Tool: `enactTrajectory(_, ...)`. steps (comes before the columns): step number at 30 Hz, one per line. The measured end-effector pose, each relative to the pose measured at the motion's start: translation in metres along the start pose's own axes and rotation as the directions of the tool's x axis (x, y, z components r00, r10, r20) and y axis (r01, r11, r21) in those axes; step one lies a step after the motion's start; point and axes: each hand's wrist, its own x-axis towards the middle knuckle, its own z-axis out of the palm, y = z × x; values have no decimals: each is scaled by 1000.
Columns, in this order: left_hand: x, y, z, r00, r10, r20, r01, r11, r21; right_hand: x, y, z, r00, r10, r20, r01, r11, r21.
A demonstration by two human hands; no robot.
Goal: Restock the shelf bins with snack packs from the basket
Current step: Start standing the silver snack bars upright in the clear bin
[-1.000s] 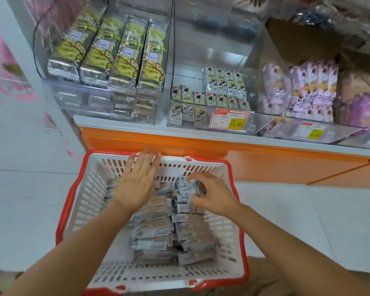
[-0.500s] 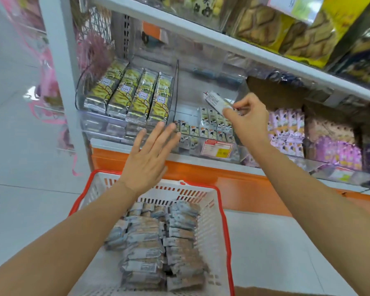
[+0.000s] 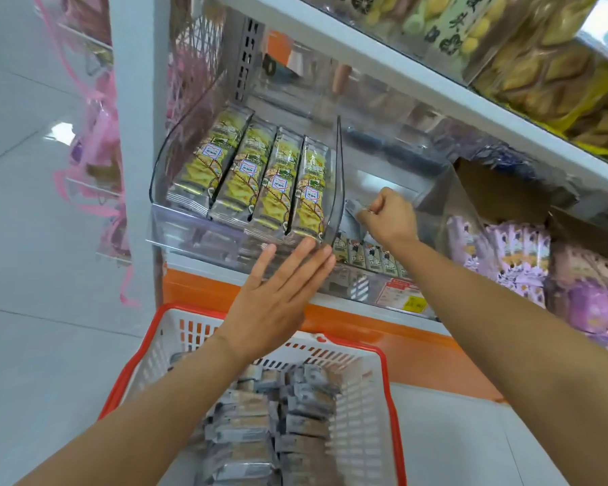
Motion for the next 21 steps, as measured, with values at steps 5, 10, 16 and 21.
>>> enactTrajectory(5, -1, -2, 6, 999, 16, -44, -17, 1000, -16, 3, -5, 9, 994, -21, 103, 43, 976, -215)
enactTrajectory(10, 0, -3, 7, 998, 20, -60, -20, 1000, -8, 1, -2, 9, 987, 9, 159, 35, 962, -271)
enactTrajectory(16, 0, -2, 1, 1000, 11, -16, -11, 1000, -19, -4, 2, 0, 976, 4, 220, 46, 974, -224)
enactTrajectory(21, 1, -1, -11, 999, 0, 52, 1, 1000, -28, -18, 10, -20, 971, 4, 237, 0, 1000, -16)
